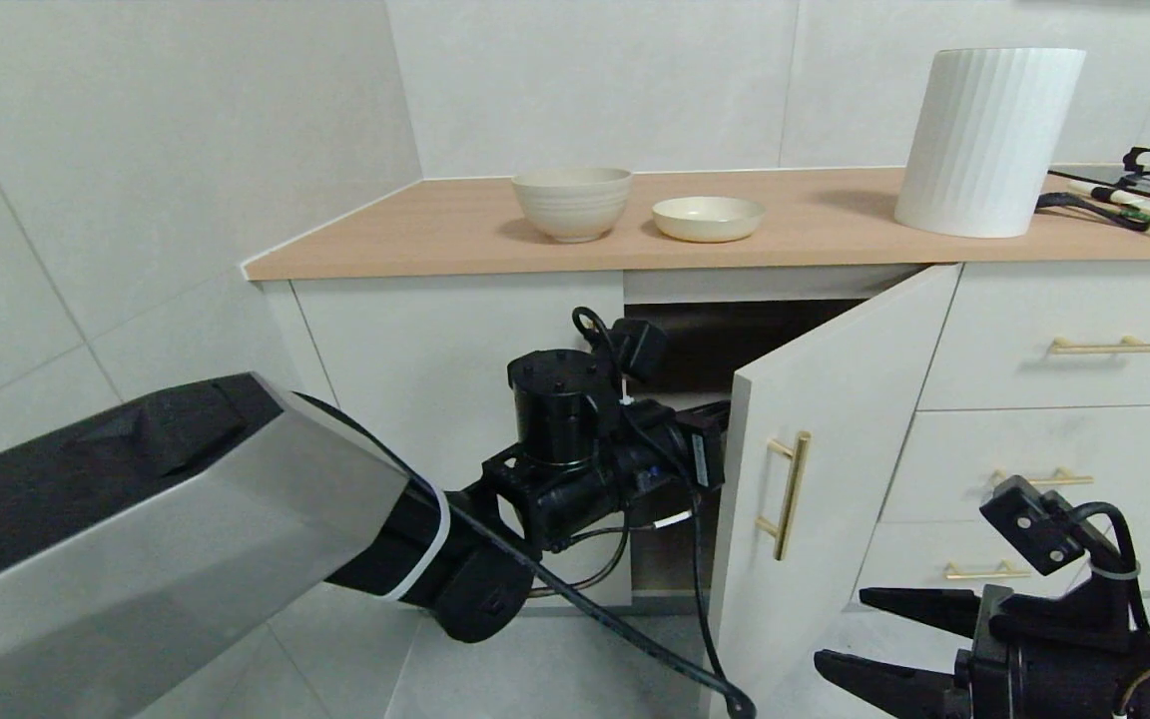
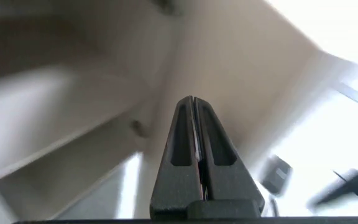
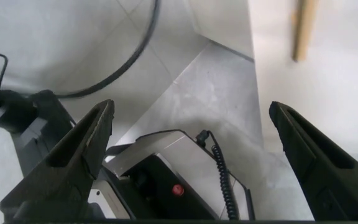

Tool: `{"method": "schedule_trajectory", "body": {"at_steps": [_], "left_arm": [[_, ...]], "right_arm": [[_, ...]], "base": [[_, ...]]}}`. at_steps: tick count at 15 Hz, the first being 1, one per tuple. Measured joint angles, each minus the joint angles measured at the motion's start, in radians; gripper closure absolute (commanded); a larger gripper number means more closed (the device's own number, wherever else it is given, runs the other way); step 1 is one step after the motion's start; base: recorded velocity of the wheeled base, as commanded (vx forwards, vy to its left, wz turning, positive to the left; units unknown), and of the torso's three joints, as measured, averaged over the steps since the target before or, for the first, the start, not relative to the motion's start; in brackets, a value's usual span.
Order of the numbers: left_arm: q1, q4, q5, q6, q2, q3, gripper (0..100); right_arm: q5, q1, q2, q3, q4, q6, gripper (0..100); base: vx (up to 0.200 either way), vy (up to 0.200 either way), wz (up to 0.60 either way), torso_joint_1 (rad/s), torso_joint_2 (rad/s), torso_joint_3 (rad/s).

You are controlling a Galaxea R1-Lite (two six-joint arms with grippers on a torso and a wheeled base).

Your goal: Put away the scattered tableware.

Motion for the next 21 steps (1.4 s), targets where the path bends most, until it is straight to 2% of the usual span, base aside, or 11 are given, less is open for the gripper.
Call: {"method": "schedule_trajectory", "body": {"at_steps": [7,9,10,11,12,14,16,18,19,20,21], "left_arm": [[-0.075,0.019,0.027,0.003,0.011,-0.018,100],[-0.123,0.019,0.005,-0.026,-0.007,0.000,100],[-0.161,0.018,-0.065,-0.072,-0.035,0.027,100],[-0.197,0.015,-0.200,-0.117,-0.074,0.070,100],[-0.219,0.014,-0.302,-0.148,-0.117,0.118,100],[-0.190,0.013,-0.325,-0.155,-0.175,0.180,100],[-0.142,0.013,-0.306,-0.097,-0.211,0.207,100],[-0.096,0.039,-0.232,0.000,-0.238,0.227,100],[-0.075,0.079,-0.174,0.065,-0.256,0.248,100],[-0.062,0.122,-0.105,0.112,-0.277,0.270,100],[-0.054,0.164,-0.020,0.137,-0.304,0.289,100]], "right_arm": [[0.001,0.072,-0.055,0.014,-0.001,0.004,0],[0.017,0.105,-0.081,0.021,0.000,0.006,0],[0.032,0.131,-0.101,0.025,0.001,0.006,0],[0.041,0.154,-0.123,0.030,0.001,0.006,0],[0.047,0.167,-0.143,0.034,0.005,0.006,0],[0.067,0.177,-0.163,0.041,0.007,0.006,0],[0.068,0.180,-0.169,0.043,0.007,0.006,0],[0.026,0.174,-0.162,0.029,0.007,0.004,0],[-0.065,0.162,-0.145,0.009,0.008,0.003,0],[-0.165,0.150,-0.123,-0.015,0.007,0.003,0],[-0.261,0.144,-0.098,-0.040,0.008,0.003,0]], "base": [[0.000,0.000,0.00,0.000,0.00,0.000],[0.000,0.000,0.00,0.000,0.00,0.000],[0.000,0.000,0.00,0.000,0.00,0.000],[0.000,0.000,0.00,0.000,0.00,0.000],[0.000,0.000,0.00,0.000,0.00,0.000],[0.000,0.000,0.00,0.000,0.00,0.000],[0.000,0.000,0.00,0.000,0.00,0.000],[0.000,0.000,0.00,0.000,0.00,0.000],[0.000,0.000,0.00,0.000,0.00,0.000],[0.000,0.000,0.00,0.000,0.00,0.000],[0.000,0.000,0.00,0.000,0.00,0.000]]}}
